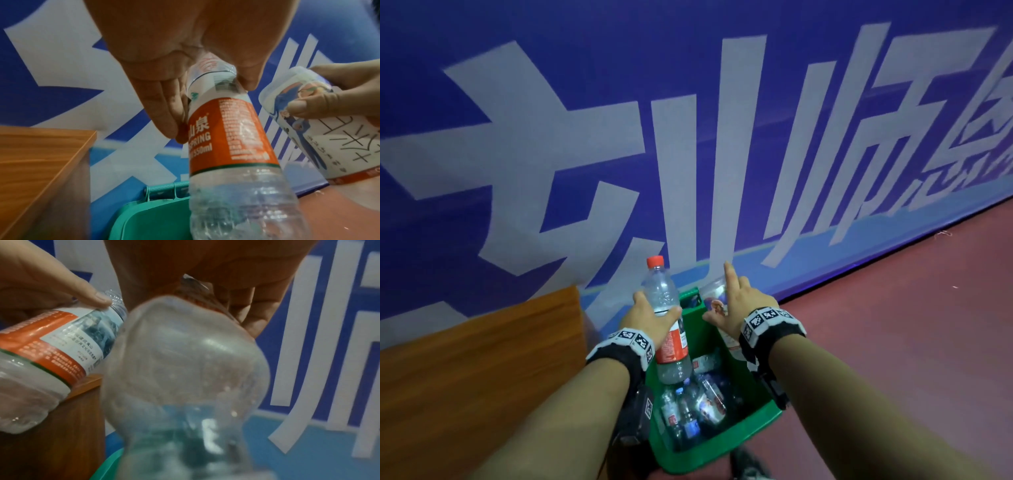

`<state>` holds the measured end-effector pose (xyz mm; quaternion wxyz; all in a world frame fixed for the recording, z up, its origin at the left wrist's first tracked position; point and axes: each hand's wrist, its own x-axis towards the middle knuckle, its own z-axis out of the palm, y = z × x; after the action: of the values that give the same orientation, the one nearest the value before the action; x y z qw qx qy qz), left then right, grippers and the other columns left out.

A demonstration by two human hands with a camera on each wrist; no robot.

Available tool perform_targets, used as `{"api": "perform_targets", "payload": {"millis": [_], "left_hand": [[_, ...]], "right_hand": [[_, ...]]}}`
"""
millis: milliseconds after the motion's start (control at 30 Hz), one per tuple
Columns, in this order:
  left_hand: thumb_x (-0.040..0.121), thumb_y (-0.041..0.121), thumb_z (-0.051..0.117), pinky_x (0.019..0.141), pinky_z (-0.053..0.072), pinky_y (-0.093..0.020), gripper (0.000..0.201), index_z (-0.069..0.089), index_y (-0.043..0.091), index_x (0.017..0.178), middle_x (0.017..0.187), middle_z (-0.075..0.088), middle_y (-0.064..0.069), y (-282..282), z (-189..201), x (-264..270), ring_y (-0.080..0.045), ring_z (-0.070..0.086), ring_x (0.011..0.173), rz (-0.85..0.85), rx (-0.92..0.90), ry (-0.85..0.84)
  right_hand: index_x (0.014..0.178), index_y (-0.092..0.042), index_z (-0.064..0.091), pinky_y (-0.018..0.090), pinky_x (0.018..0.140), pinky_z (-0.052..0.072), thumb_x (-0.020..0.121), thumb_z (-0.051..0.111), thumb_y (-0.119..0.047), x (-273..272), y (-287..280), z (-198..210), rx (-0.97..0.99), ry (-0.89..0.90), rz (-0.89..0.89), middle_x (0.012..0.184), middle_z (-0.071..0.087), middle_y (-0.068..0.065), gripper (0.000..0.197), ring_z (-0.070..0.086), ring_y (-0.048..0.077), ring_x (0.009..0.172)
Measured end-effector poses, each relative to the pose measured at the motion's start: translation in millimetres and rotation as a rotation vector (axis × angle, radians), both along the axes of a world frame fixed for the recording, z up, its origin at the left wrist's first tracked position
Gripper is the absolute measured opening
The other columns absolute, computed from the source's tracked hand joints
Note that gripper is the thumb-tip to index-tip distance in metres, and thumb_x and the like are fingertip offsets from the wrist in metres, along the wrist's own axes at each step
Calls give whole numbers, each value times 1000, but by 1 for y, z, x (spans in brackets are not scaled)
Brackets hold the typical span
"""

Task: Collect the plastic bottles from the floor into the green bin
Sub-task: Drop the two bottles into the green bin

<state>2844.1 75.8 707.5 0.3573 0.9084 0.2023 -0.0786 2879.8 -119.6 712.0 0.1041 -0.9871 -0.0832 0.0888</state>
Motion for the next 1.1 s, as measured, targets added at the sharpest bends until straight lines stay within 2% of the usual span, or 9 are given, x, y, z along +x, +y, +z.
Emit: {"api": "perform_targets", "payload": {"millis": [200, 333, 400, 567, 667, 733, 800, 967, 1100], "left_hand": [[84, 51, 68, 82, 51, -33, 56, 39, 21, 121, 106, 61, -3, -12, -33, 45, -24, 62, 90, 121, -45, 125], [83, 50, 69, 87, 51, -36, 60, 38, 23, 126, 110, 61, -2, -19, -51, 72, -24, 63, 94, 225, -91, 179], [83, 49, 70, 84, 50, -34, 57, 38, 22, 122, 108, 61, -1, -24, -61, 75, -24, 63, 92, 266, -83, 215], [81, 52, 71, 87, 52, -36, 65, 40, 22, 129, 115, 65, -4, -33, -66, 81, -23, 65, 95, 321, -96, 248], [80, 55, 70, 89, 51, -36, 83, 29, 19, 143, 126, 62, -7, -36, -60, 83, -26, 64, 103, 348, -84, 254], [81, 57, 67, 96, 48, -36, 104, 5, 18, 155, 138, 54, -11, -37, -50, 80, -30, 59, 116, 358, -52, 271], [85, 56, 64, 98, 45, -34, 110, -12, 19, 155, 146, 47, -13, -35, -35, 73, -32, 53, 125, 386, -15, 265], [84, 58, 63, 108, 37, -35, 112, -15, 21, 154, 158, 29, -11, -16, 11, 17, -31, 41, 137, 499, 67, 134], [83, 61, 62, 109, 39, -42, 112, -18, 26, 153, 160, 22, -10, 12, 42, -90, -33, 42, 136, 698, 76, 56]], "right_hand": [[155, -26, -16, 43, 82, 50, 85, 42, -77, 80, -11, -51, 25, 132, 142, 143, 39, 5, 104, 59, 32, 114], [155, -26, -18, 47, 93, 46, 90, 29, -76, 127, -13, -78, -17, 173, 225, 158, 21, 3, 95, 42, 33, 131], [156, -25, -15, 48, 96, 45, 92, 27, -74, 139, -14, -90, -35, 204, 264, 161, 16, 2, 91, 38, 32, 135], [157, -24, -8, 46, 99, 44, 95, 28, -69, 154, -14, -102, -41, 211, 341, 162, 14, 1, 85, 35, 31, 138], [157, -24, -5, 46, 98, 45, 96, 30, -67, 161, -7, -91, -40, 183, 378, 163, 13, 1, 83, 33, 29, 139], [157, -24, -5, 46, 99, 44, 96, 31, -66, 164, -1, -77, -27, 139, 412, 163, 11, 2, 82, 32, 30, 140], [157, -23, -5, 46, 103, 42, 97, 32, -65, 165, 9, -60, -12, 99, 448, 164, 8, 2, 82, 29, 30, 143], [157, -21, -7, 46, 108, 39, 97, 32, -64, 128, 47, -14, -14, -28, 573, 164, 4, 6, 83, 23, 31, 144], [157, -22, -9, 46, 111, 35, 97, 31, -62, 36, 96, 29, -34, -134, 825, 165, -1, 6, 82, 20, 29, 146]]}}
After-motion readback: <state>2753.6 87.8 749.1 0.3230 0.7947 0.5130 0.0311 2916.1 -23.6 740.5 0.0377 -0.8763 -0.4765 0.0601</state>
